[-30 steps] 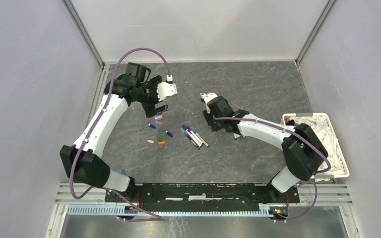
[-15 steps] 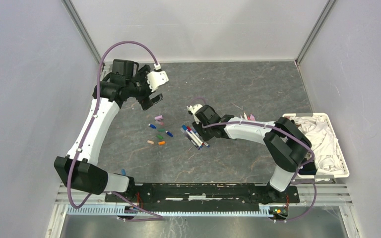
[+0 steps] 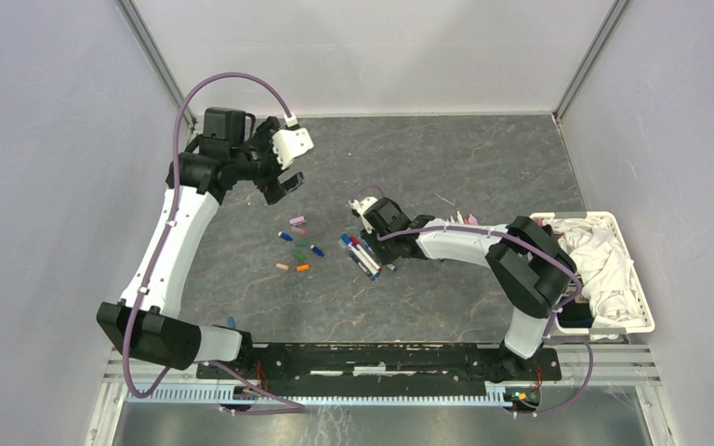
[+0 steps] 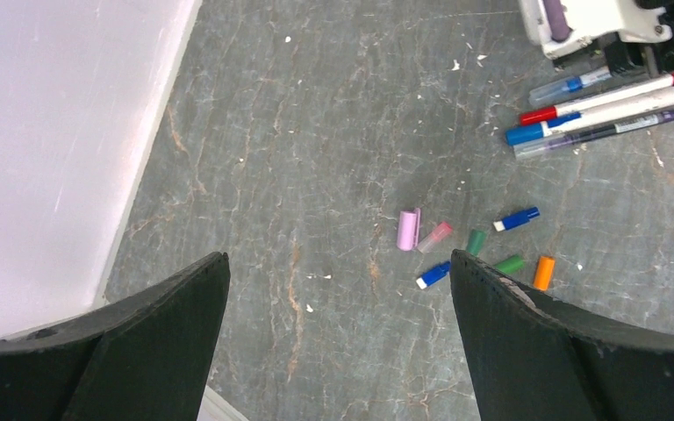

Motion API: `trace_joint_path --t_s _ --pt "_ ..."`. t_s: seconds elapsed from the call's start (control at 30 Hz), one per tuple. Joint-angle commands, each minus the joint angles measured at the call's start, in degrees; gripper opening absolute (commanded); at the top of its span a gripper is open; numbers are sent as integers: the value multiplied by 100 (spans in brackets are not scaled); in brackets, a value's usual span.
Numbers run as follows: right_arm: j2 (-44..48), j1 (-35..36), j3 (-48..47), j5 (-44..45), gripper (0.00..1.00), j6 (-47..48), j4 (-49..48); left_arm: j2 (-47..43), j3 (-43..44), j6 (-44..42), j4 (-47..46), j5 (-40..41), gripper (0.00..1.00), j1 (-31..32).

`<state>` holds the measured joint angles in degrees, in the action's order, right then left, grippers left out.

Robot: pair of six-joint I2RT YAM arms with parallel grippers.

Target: Open the pen caps

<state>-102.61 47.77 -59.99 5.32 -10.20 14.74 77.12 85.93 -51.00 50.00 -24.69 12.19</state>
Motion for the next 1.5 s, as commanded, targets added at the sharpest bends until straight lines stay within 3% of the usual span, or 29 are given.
trace_joint_path --t_s 0.0,0.17,0.43,0.57,0.73,1.07,1.47 --pt "16 -267 96 74 23 83 -188 -180 -95 -42 215 -485 100 -6" --pt "418 -562 211 -374 0 121 -304 -114 -358 -927 950 -1446 100 22" --pt "1087 -920 -190 -2383 0 284 58 -294 -1042 -1947 1248 -1586 100 596" --pt "953 -913 -712 -3829 0 417 530 -214 -1116 -2412 1491 -1463 100 922" --pt "871 -800 -964 -4766 0 497 704 -61 -1027 -2563 1519 -1265 100 1257" --pt "712 -634 -1118 -5803 0 287 452 24 -1252 -2925 1679 -974 76 1751" --pt "610 -608 -1148 -6085 0 81 269 99 -1553 -2805 1271 -579 50 1988"
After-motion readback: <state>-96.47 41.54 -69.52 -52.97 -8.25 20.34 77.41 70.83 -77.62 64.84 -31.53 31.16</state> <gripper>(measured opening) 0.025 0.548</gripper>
